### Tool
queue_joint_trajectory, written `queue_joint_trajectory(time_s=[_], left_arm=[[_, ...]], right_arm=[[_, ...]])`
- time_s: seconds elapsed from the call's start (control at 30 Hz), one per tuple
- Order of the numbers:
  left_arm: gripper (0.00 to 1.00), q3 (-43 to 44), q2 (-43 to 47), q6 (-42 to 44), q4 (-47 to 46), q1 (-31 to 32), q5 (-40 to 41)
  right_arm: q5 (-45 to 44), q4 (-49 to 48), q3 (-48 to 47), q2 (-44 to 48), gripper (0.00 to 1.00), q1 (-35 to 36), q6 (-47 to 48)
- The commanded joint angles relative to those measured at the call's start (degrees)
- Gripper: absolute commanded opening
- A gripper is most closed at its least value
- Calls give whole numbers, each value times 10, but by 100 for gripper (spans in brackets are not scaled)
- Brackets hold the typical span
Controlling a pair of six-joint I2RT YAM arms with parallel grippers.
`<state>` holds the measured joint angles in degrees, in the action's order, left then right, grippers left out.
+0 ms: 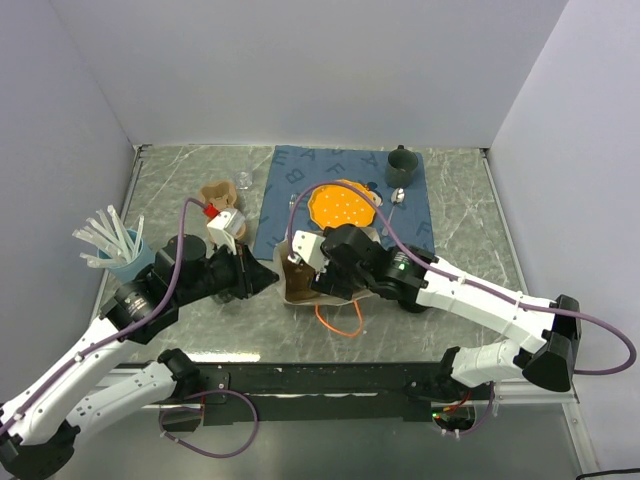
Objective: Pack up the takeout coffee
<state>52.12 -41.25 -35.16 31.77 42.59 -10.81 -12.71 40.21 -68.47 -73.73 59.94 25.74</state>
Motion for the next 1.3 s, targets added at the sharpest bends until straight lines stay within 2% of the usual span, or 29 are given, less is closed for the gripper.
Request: queue_joint_trajectory(time_s=[0.0,0.3,0.57,0.83,1.1,1.27], left_arm=[[15,33,-3,-25,0,2,7],[17,54,-13,-36,16,2,29],[20,74,-27,-32,17,2,34],[31,95,-40,-16,20,2,55],[39,127,-54,17,36,2,92],[44,144,-52,27,43,2,106]], right_arm=[[13,22,-30,18,83,-4,-14],[38,33,-59,23,75,-3,-27],[52,58,-103,7,74,-4,-28],[23,55,-154,-14,73,-3,-31],[-28,31,-190,-33,77,-8,-41],[-38,22,-209,-28,85,-11,-45]])
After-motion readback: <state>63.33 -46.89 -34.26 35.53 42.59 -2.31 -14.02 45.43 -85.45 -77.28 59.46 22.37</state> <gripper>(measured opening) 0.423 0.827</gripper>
